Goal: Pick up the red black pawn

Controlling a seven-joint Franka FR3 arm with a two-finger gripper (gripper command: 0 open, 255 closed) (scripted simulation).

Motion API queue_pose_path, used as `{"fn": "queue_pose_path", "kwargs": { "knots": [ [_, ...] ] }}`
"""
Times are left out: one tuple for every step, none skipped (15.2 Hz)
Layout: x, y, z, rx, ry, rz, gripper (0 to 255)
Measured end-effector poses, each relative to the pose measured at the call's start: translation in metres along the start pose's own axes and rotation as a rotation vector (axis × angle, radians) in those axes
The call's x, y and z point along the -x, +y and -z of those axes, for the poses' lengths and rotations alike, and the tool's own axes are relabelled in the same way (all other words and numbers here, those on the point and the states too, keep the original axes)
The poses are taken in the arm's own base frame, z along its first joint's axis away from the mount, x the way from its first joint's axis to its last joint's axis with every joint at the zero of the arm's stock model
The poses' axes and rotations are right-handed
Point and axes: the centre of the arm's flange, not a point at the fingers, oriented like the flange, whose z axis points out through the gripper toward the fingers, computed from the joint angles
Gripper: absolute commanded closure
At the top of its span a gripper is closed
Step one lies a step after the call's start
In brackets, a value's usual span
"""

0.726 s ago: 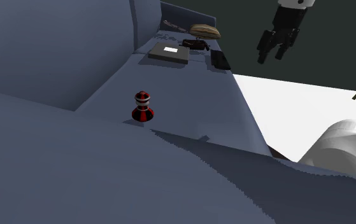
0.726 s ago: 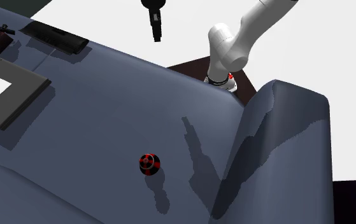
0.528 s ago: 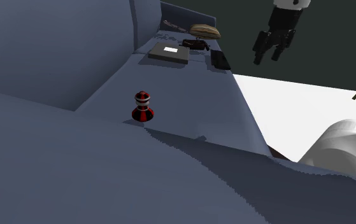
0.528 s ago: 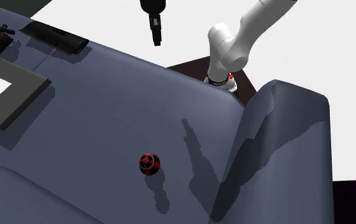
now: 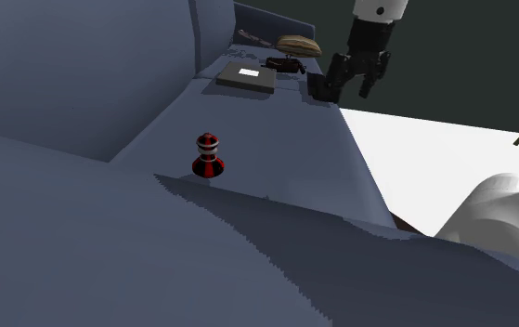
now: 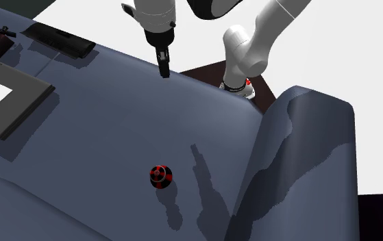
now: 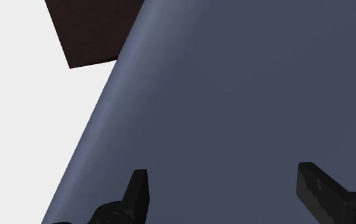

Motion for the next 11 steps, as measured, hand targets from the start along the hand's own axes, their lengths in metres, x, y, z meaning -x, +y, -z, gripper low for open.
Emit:
{"fn": "queue_pose_path", "kwargs": {
  "knots": [
    [0.000,-0.010,0.000,-0.003,-0.001,-0.002,0],
    [-0.004,-0.022,0.000,-0.006,-0.002,-0.003,0],
    [-0.006,-0.033,-0.002,-0.009,-0.003,-0.005,0],
    [-0.007,-0.046,-0.004,-0.013,-0.005,-0.006,0],
    [-0.008,-0.059,-0.006,-0.016,-0.006,-0.008,0],
    [-0.011,-0.072,-0.009,-0.019,-0.007,-0.009,0],
    [-0.016,-0.085,-0.010,-0.022,-0.008,-0.011,0],
    [-0.019,-0.099,-0.011,-0.026,-0.009,-0.013,0],
    [-0.018,-0.111,-0.011,-0.029,-0.011,-0.014,0],
    [-0.020,-0.123,-0.015,-0.032,-0.012,-0.016,0],
    [-0.025,-0.135,-0.015,-0.035,-0.013,-0.017,0]
  ]
}}
